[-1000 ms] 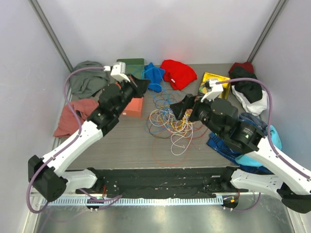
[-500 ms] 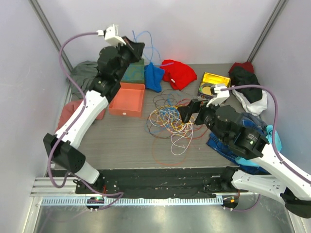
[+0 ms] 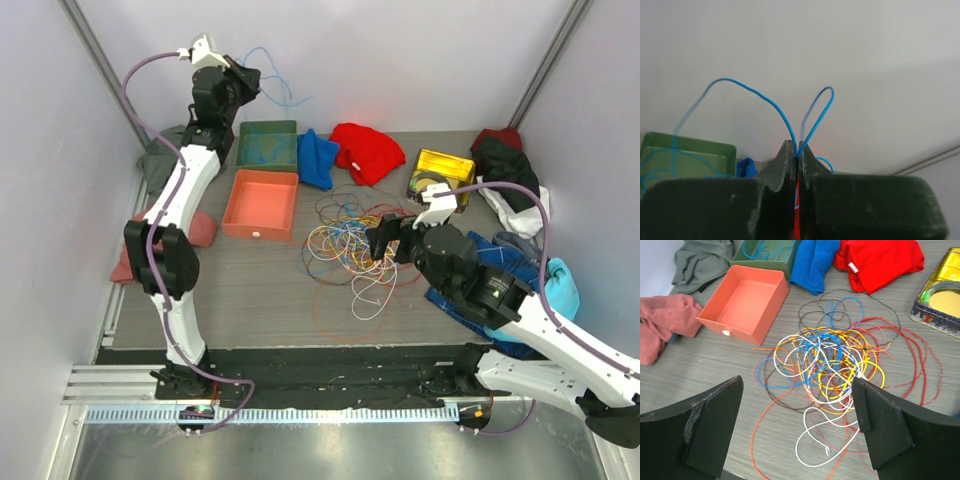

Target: Untangle the cables

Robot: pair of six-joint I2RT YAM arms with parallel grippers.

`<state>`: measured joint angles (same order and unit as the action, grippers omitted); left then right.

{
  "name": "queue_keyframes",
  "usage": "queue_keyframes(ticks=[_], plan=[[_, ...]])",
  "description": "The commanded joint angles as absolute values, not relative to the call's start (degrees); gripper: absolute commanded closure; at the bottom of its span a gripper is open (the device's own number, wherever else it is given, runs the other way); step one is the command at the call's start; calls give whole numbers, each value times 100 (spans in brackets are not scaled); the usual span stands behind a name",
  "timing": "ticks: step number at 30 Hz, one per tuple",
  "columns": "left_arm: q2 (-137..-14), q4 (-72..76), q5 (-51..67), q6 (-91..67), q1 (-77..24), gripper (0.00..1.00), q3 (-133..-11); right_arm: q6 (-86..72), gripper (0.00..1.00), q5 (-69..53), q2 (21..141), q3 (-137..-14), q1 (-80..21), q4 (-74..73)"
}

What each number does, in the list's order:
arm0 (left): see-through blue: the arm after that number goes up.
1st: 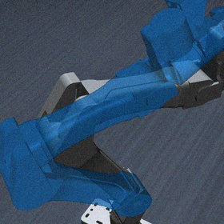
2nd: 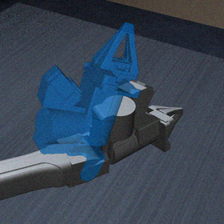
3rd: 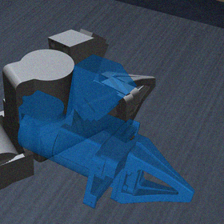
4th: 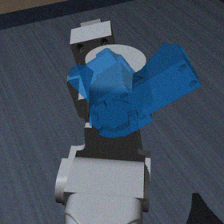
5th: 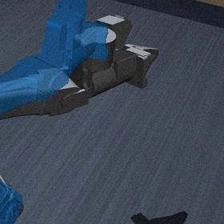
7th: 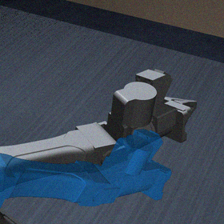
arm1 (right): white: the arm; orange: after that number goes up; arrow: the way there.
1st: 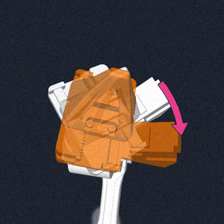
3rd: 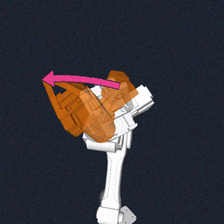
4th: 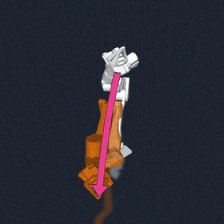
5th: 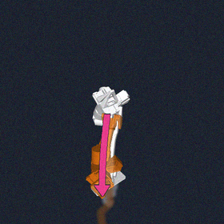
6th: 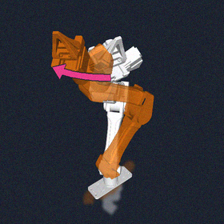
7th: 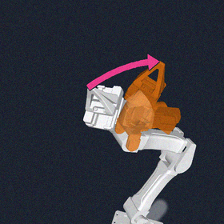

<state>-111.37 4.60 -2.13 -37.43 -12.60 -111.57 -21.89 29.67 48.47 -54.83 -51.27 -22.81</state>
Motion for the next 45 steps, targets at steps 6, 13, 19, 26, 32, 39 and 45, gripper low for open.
queue_keyframes(ticks=[6,13,19,26,32,39,45], plan=[[-12321,1336,545,-4139,-1011,100,-11952,-1907,0,3498,4974,-5089,-5133,-1591],[-12735,1441,782,-4342,-1002,100,-12024,-1811,0,3612,5352,-5080,-5089,-1415],[-12121,1766,344,-4316,-993,100,-10856,-1767,0,3674,5282,-5019,-5054,-1345],[-11883,1117,-395,-4413,-686,100,-10494,-1793,0,3770,4966,-4843,-5045,-1354],[-11891,853,-905,-3526,-703,100,-10634,-1793,0,3841,4896,-4773,-5045,-1345],[-12260,896,-1669,-2102,-958,100,-11144,-1740,0,3946,5035,-4790,-5045,-1353],[-12646,1327,-2205,-785,-1423,100,-11259,-1652,0,3982,5326,-4869,-5010,-1327]])
